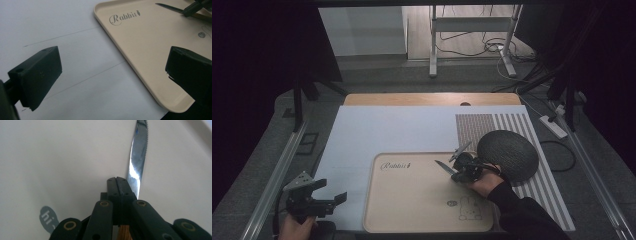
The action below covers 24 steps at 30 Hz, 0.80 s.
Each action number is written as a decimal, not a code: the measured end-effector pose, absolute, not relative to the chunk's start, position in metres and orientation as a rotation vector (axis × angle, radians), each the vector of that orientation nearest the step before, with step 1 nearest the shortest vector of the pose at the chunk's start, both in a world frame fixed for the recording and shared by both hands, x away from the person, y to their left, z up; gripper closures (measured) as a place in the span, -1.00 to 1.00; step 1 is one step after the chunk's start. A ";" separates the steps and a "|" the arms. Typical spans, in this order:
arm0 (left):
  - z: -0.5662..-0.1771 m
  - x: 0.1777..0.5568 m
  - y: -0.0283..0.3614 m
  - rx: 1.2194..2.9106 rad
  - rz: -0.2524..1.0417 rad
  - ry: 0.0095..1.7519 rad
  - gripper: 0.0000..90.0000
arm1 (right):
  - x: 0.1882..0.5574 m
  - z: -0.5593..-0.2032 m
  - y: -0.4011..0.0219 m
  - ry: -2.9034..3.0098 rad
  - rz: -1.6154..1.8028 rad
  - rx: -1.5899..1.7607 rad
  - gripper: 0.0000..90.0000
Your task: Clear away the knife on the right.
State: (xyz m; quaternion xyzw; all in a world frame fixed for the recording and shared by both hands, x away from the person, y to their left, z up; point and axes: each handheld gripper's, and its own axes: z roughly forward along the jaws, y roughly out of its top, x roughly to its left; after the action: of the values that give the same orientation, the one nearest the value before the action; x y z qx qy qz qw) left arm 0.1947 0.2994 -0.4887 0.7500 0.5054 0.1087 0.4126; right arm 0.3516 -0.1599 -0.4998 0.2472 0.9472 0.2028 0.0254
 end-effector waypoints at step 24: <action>-0.489 0.195 0.300 1.879 0.269 1.273 -0.99 | 0.346 -0.497 -0.224 2.899 0.647 1.013 0.99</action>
State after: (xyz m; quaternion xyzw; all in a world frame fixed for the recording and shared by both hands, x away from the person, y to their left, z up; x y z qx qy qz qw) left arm 0.1954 0.2997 -0.4886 0.7478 0.5069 0.1073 0.4151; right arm 0.3463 -0.2243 -0.4969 0.3227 0.9238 0.2061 0.0015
